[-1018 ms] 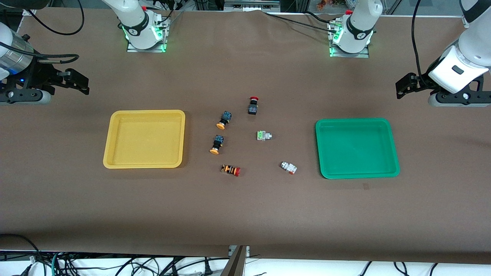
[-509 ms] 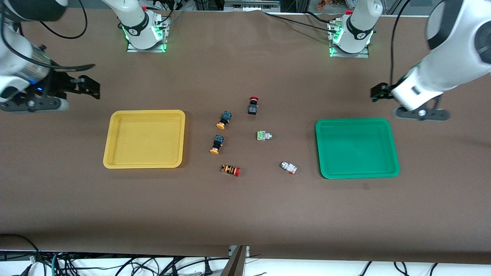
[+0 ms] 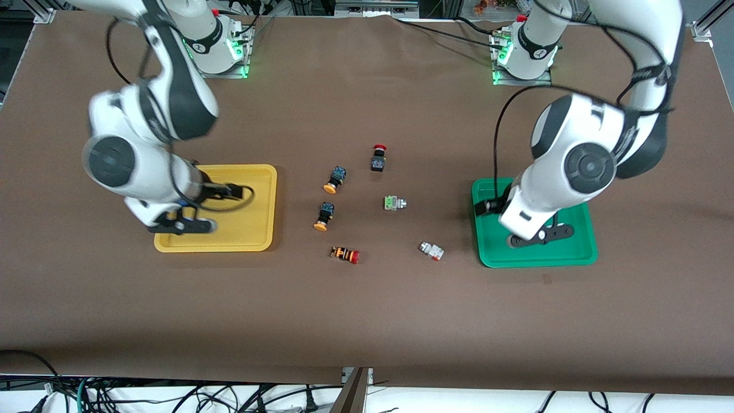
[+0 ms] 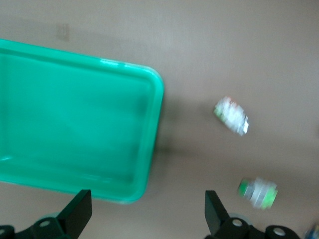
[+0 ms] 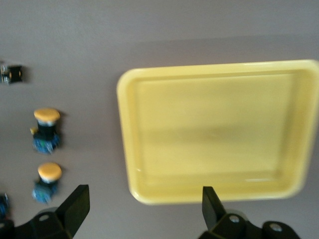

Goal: Place green and yellow buttons in trays
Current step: 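Grasp a yellow button with the right gripper while the left grasps a green button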

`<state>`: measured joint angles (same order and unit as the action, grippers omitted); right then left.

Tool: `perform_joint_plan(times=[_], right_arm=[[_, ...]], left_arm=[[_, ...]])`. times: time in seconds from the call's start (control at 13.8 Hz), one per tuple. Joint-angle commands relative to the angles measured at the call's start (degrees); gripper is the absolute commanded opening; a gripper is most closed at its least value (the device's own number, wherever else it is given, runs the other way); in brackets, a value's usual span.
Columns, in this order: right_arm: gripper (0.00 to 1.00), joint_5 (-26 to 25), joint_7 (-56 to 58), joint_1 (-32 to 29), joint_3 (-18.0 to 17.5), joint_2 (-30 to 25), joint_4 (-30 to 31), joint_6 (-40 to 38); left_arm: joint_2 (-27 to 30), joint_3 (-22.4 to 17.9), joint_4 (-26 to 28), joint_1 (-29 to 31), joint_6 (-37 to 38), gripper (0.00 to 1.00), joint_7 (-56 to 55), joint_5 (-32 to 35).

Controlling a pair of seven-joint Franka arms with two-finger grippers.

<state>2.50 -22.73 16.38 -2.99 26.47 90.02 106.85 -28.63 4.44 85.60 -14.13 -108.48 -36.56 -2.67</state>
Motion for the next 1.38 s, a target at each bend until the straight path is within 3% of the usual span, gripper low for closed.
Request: perform_joint_plan(times=[0.0,0.22,0.58,0.65,0.73,0.8,0.87,0.95,1.02,1.16,1.31], right_arm=[[1.00,1.02,-11.60,5.75,0.36,6.03,-1.51,7.12],[1.00,1.02,-19.96,10.77,0.36,11.40,-1.69,15.21],[1.00,1.02,-26.31,15.26,0.36,17.03,-1.69,24.45],[1.00,1.02,-27.01,15.44,0.36,17.91,-1.69,25.33],[1.00,1.02,-27.80,15.61,0.36,18.62,-1.69,26.21],[0.75,0.93,-27.81,15.88,0.36,18.97,-1.69,27.18],[0.38,0.93,-27.37,15.88,0.36,19.06,-1.69,27.36],[0.08,0.84,-26.41,15.79,0.36,19.06,-1.69,27.36],[0.00,0.41,-25.97,15.79,0.36,18.97,-1.69,27.36],[0.00,0.49,-22.56,15.01,0.71,17.84,-2.12,26.40],[0.00,0.66,-13.10,10.63,0.62,16.35,-3.87,19.76]], left_arm=[[-8.17,-0.48,-6.75,-1.85,-5.49,1.00,-13.66,-1.81],[-15.21,-0.74,-8.69,-5.81,-12.44,1.00,-31.15,-1.46],[-22.95,-1.53,-8.17,-10.29,-23.60,1.00,-39.73,-0.67],[-23.23,-2.14,-7.90,-10.48,-24.31,0.87,-39.73,0.29],[-24.01,-2.15,-7.82,-10.74,-24.67,0.65,-39.73,0.56],[-24.28,-2.24,-7.99,-10.92,-24.59,0.36,-39.64,0.65],[-24.02,-2.24,-8.08,-10.57,-24.59,0.19,-39.12,0.65],[-23.85,-2.41,-8.08,-10.48,-24.50,0.01,-39.03,0.65],[-23.50,-2.76,-8.25,-10.39,-23.89,0.00,-39.11,0.74],[-20.78,-4.43,-7.99,-10.22,-21.01,0.00,-37.63,0.83],[-17.45,-5.05,-8.17,-10.13,-13.20,0.00,-32.29,0.83]])
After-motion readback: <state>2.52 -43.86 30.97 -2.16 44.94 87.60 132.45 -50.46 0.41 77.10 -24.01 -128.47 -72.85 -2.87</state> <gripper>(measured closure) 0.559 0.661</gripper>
